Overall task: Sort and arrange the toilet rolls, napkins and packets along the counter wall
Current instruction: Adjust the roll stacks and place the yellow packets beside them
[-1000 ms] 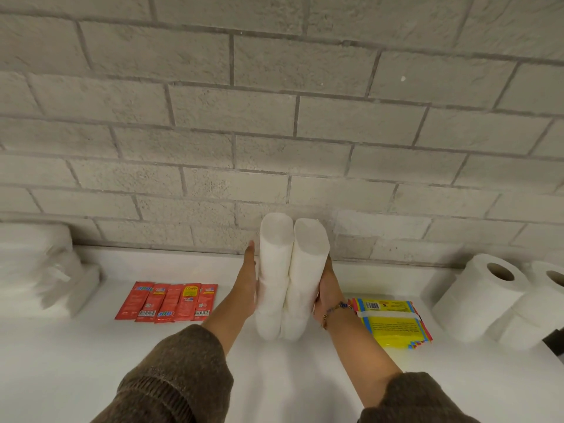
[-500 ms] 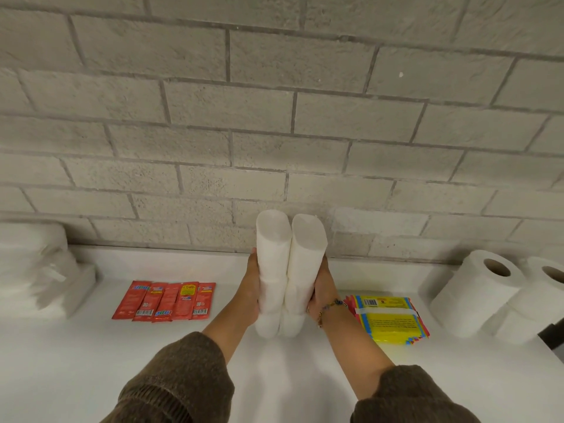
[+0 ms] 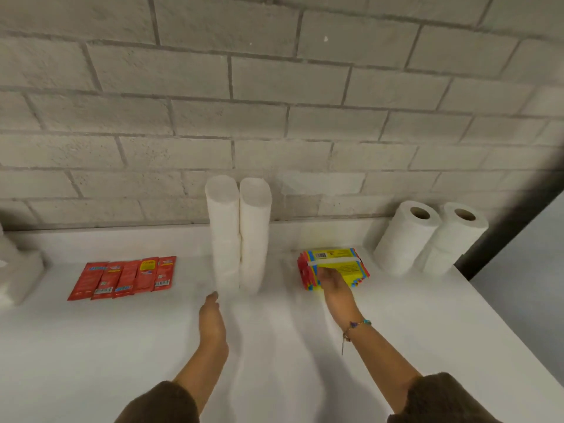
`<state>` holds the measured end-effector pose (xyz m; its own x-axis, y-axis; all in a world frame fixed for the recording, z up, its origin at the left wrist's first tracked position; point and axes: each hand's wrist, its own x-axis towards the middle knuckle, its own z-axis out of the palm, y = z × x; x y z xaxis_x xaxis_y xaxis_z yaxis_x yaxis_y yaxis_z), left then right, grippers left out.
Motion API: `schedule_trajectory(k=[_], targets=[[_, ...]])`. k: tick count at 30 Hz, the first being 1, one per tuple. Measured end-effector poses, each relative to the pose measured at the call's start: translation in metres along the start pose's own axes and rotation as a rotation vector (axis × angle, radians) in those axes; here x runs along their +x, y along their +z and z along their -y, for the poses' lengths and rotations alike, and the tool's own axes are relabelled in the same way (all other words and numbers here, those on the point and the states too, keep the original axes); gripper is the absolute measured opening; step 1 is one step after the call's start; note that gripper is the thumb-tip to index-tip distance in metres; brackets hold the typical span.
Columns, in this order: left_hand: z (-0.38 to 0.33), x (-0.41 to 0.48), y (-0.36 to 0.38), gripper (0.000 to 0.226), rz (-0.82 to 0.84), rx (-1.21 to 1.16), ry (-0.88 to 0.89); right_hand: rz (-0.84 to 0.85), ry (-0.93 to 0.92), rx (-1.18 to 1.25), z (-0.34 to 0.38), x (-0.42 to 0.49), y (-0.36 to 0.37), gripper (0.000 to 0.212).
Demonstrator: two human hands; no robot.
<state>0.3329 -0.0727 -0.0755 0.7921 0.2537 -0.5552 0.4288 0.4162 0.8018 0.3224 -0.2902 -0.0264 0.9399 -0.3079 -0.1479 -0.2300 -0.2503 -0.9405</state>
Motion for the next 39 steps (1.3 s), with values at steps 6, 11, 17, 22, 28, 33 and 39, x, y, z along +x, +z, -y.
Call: schedule_trajectory(k=[6, 11, 17, 22, 28, 33, 39], targets=[[0.052, -0.034, 0.032, 0.04, 0.02, 0.219, 0.087, -0.045, 0.017, -0.091, -0.056, -0.009, -0.067, 0.019], [0.07, -0.042, 0.089, 0.048, 0.133, 0.452, 0.081, 0.027, 0.058, -0.211, -0.086, 0.018, -0.117, 0.051], [0.068, -0.032, 0.159, 0.081, 0.133, 0.773, 0.144, 0.255, 0.005, -0.396, -0.086, 0.081, -0.141, 0.085], [0.053, -0.021, 0.185, 0.092, 0.138, 1.014, 0.199, 0.381, -0.138, -0.489, -0.068, 0.111, -0.132, 0.076], [0.048, -0.004, 0.188, 0.039, 0.132, 1.227, 0.321, 0.369, -0.231, -0.464, -0.075, 0.13, -0.113, 0.067], [0.044, 0.009, 0.188, 0.015, 0.13, 1.269, 0.355, 0.319, -0.242, -0.438, -0.079, 0.135, -0.104, 0.058], [0.033, 0.024, 0.19, 0.023, 0.107, 1.221, 0.365, 0.292, -0.252, -0.487, -0.079, 0.146, -0.089, 0.067]])
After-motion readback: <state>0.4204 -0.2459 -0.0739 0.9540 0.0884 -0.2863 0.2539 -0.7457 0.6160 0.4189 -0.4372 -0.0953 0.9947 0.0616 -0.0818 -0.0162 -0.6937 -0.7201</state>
